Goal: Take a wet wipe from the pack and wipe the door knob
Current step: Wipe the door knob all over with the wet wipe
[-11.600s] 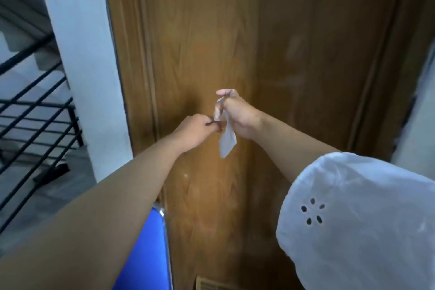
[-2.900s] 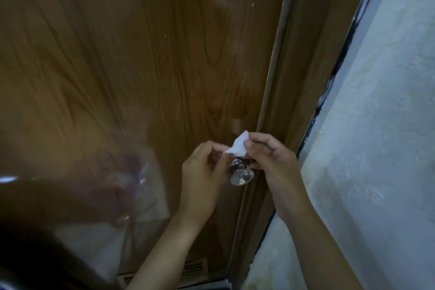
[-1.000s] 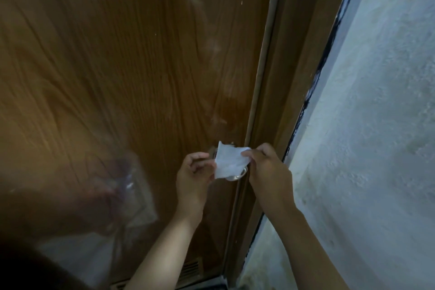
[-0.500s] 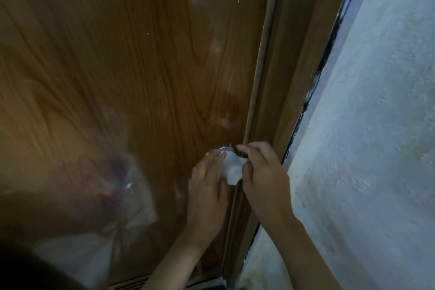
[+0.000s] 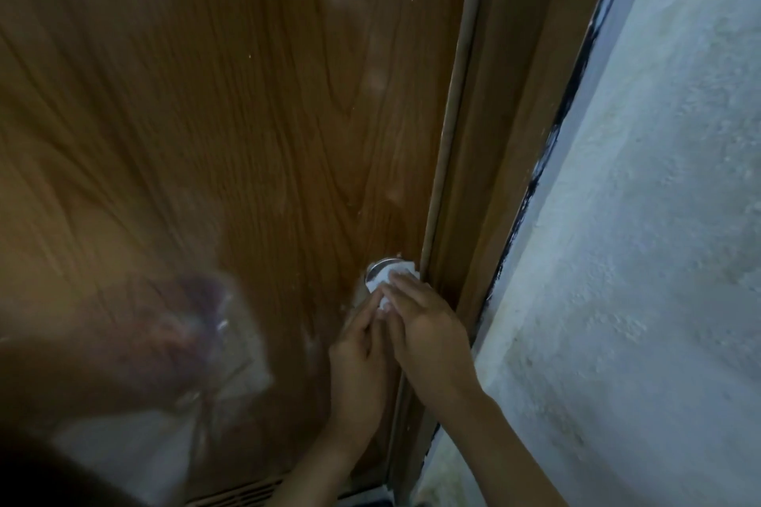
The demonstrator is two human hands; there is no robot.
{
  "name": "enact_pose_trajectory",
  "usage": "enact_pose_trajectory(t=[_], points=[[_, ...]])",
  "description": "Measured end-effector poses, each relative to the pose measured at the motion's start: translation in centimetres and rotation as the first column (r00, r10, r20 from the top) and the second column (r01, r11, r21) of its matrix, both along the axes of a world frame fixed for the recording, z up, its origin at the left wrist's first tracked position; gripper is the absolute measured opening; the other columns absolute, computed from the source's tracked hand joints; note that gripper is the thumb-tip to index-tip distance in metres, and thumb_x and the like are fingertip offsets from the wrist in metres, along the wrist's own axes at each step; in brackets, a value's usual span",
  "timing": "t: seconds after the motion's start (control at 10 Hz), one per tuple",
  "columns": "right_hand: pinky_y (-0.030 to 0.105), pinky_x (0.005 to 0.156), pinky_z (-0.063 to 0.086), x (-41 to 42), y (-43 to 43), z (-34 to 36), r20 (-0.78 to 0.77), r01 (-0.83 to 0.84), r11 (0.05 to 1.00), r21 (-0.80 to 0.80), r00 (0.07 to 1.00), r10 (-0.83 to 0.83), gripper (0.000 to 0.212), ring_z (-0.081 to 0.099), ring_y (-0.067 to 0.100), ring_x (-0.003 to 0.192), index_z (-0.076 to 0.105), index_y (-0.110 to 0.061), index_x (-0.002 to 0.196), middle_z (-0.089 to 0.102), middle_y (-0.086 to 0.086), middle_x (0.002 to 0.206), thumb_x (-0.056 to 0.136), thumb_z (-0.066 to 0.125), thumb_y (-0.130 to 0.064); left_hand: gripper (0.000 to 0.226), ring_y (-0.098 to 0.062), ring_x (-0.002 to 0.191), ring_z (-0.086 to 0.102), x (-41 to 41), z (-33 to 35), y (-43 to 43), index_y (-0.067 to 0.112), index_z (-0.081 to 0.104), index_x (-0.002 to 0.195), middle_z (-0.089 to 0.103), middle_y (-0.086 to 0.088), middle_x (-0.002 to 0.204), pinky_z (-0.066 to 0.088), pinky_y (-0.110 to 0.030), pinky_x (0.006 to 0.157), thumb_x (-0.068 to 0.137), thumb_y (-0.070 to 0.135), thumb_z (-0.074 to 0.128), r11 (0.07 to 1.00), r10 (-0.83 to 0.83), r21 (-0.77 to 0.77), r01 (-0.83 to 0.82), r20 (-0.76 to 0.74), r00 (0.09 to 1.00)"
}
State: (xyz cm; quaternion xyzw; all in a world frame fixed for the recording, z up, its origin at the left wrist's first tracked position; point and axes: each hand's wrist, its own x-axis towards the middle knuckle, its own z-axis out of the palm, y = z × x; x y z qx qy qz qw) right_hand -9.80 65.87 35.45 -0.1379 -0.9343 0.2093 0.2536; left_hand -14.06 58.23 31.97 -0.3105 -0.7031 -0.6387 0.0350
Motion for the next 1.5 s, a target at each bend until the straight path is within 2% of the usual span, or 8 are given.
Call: enact_pose_trajectory(t=[0.3,0.5,0.6,0.8,1.0,1.2,1.3,1.5], points=[[0.028,0.101,0.037,0.8,1.2,-0.8,-0.012,0.107,0.971,-0.213,0.994,-0.112,0.040,0.049,0.019,0.124,0.048,-0.015,0.132,0.054,0.004,0.134,0.095,0.038,-0.023,0.038,0.017,0.114,0.048,-0.9,1.2,0.3,0.030,0.050,0.120,0.055,0.019,0.122,0.038,-0.005,0.096,0.092,0.004,0.051,0.999,-0.025,-0.051,0.019,-0.136,0.990],[0.029,0.080,0.055,-2.0,0.3,1.5,-0.004,0.565,0.822,-0.074,0.824,-0.566,0.032,0.071,0.019,0.090,0.073,-0.003,0.093,0.074,0.012,0.096,0.064,0.084,-0.013,0.037,0.007,0.086,0.066,-1.2,-0.6,-1.0,0.053,0.062,0.101,0.069,0.031,0.091,0.049,-0.007,0.070,0.092,0.018,0.051,0.998,-0.014,0.059,0.007,0.115,0.993],[0.033,0.095,0.046,-1.0,-0.6,-0.8,-0.133,0.024,0.996,0.090,0.991,-0.012,0.026,0.063,0.022,0.110,0.067,-0.006,0.110,0.068,0.011,0.116,0.085,0.064,-0.013,0.042,0.011,0.089,0.064,-1.1,-0.8,-0.7,0.053,0.063,0.094,0.067,0.036,0.092,0.045,-0.002,0.071,0.092,0.013,0.052,0.997,0.019,0.071,-0.028,0.130,0.991],[0.009,0.086,0.042,-0.5,0.5,-0.8,-0.123,0.113,0.884,-0.454,0.974,-0.188,0.029,0.056,-0.002,0.099,0.060,-0.023,0.120,0.067,-0.004,0.115,0.094,0.048,-0.029,0.028,0.013,0.094,0.058,-2.4,1.4,0.1,0.032,0.061,0.116,0.070,0.011,0.108,0.042,-0.001,0.077,0.093,0.017,0.054,0.989,-0.009,-0.144,-0.016,-0.171,0.985],[0.041,0.086,0.054,-0.5,0.6,-0.8,-0.069,-0.001,0.232,-0.973,0.955,-0.287,0.022,0.065,0.020,0.098,0.066,-0.020,0.102,0.070,0.005,0.101,0.096,0.045,-0.025,0.027,-0.008,0.102,0.045,-3.3,3.5,1.3,0.038,0.062,0.114,0.064,0.013,0.114,0.027,-0.025,0.079,0.092,0.034,0.047,0.824,-0.044,-0.535,-0.185,-0.387,0.921],[0.033,0.066,0.052,-0.3,1.3,-0.3,0.003,-0.097,-0.357,-0.929,0.963,-0.269,0.029,0.064,0.026,0.096,0.059,-0.007,0.115,0.066,0.017,0.109,0.095,0.048,-0.025,0.028,-0.012,0.093,0.043,-3.0,4.1,2.4,0.037,0.067,0.099,0.067,0.013,0.098,0.019,-0.034,0.077,0.091,0.040,0.040,0.722,-0.035,-0.584,-0.370,-0.565,0.824],[0.036,0.074,0.054,-0.4,1.3,0.0,0.016,-0.029,-0.189,-0.981,0.973,-0.229,0.025,0.064,0.025,0.097,0.062,-0.013,0.109,0.067,0.013,0.105,0.095,0.046,-0.028,0.027,-0.010,0.093,0.046,-3.0,3.8,2.0,0.038,0.067,0.100,0.068,0.016,0.097,0.019,-0.033,0.076,0.089,0.041,0.043,0.750,0.011,-0.552,-0.364,-0.540,0.842],[0.024,0.086,0.044,-1.0,0.2,0.0,-0.066,0.117,0.695,-0.709,0.971,-0.232,0.024,0.054,0.008,0.105,0.061,-0.030,0.114,0.061,-0.005,0.121,0.094,0.047,-0.030,0.021,0.003,0.088,0.041,-3.3,1.7,-0.4,0.041,0.068,0.101,0.066,0.023,0.091,0.014,-0.026,0.070,0.089,0.034,0.052,0.847,0.228,-0.409,-0.340,-0.297,0.927]])
